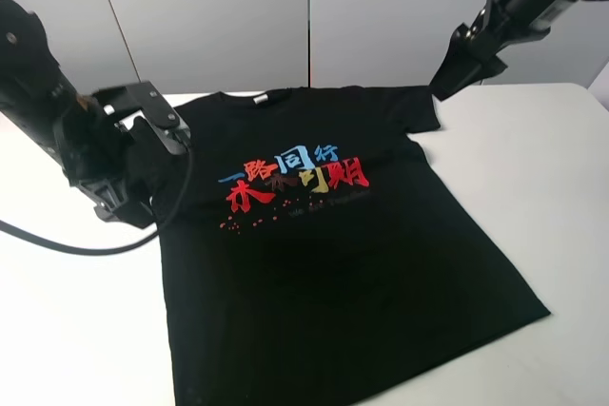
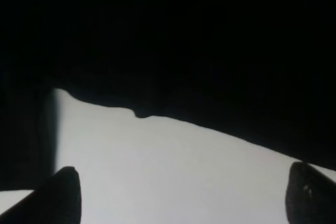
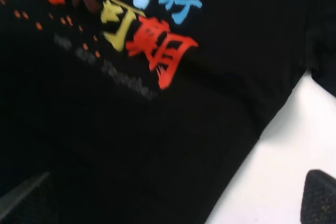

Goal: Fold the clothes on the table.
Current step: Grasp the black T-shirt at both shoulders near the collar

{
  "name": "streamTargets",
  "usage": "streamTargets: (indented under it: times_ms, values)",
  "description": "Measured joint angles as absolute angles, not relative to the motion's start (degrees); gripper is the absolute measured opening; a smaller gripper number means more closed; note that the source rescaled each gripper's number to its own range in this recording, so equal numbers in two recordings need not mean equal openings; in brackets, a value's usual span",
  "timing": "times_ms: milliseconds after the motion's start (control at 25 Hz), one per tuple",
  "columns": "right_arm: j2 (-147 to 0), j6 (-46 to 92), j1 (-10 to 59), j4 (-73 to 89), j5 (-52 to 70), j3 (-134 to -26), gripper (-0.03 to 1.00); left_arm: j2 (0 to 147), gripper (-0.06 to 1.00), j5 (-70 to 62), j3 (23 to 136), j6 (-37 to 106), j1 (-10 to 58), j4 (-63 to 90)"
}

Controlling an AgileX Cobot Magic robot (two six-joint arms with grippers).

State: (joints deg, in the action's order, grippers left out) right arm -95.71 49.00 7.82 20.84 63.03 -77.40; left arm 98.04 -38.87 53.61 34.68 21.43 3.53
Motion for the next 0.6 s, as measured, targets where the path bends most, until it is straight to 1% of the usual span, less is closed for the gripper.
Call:
streamTargets:
  times_ms: [120, 400, 600]
  values:
    - [-98.46, 49.12, 8.77, 19.97, 63.18, -78.44, 1.00, 102.44, 1.00, -38.54, 55.86, 34.68, 22.64, 1.97]
    - [-100.55, 49.46, 8.98, 18.85, 63.20, -78.53, 1.00, 110.75, 1.00, -43.11, 64.69, 34.68, 23.11, -0.55]
    - [-100.55, 50.13, 9.07, 18.82, 63.10, -78.66, 1.00, 114.35, 1.00, -44.33, 66.48, 35.66, 23.11, -0.73]
